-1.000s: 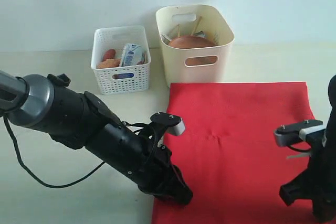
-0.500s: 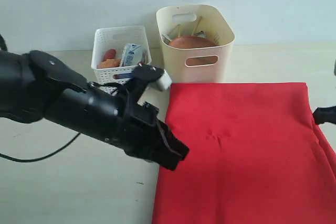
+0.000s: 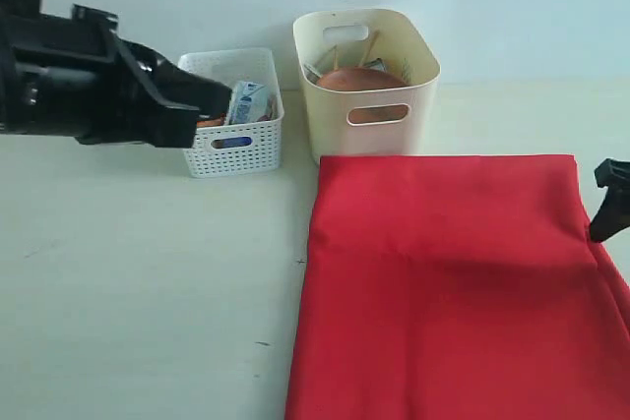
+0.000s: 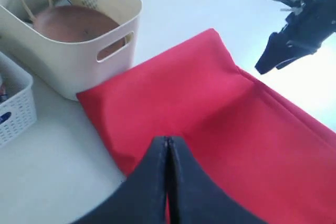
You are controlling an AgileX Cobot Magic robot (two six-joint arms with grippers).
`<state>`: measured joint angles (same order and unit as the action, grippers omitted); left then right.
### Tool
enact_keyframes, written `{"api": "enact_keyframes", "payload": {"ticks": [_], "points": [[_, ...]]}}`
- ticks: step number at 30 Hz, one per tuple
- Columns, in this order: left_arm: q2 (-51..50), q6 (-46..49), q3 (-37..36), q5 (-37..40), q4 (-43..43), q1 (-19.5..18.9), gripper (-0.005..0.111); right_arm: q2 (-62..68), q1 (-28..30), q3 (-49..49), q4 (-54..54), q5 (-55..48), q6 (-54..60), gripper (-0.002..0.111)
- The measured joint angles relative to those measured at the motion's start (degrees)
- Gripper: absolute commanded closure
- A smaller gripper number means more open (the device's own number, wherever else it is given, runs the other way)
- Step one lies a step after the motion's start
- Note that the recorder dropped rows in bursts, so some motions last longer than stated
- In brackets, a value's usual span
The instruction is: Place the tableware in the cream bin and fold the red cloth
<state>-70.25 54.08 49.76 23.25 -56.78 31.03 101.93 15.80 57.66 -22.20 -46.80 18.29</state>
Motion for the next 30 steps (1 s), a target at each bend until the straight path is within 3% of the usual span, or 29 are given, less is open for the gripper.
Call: {"api": "enact_keyframes", "payload": {"ticks": [4, 15, 30], "points": [[4.9, -11.1, 0.0, 2.7, 10.8, -0.5, 0.107, 3.4, 0.0, 1.1, -1.5, -1.1, 2.1, 0.032], [13.7, -37.6, 0.4, 21.5, 43.1, -0.6, 0.107, 8.0, 0.0, 1.1, -3.6, -5.0, 5.1, 0.032], [35.5, -42.6, 0.4, 26.8, 47.6, -0.7, 0.107, 8.0, 0.0, 1.1, -5.9, -5.4, 6.8, 0.032]]}}
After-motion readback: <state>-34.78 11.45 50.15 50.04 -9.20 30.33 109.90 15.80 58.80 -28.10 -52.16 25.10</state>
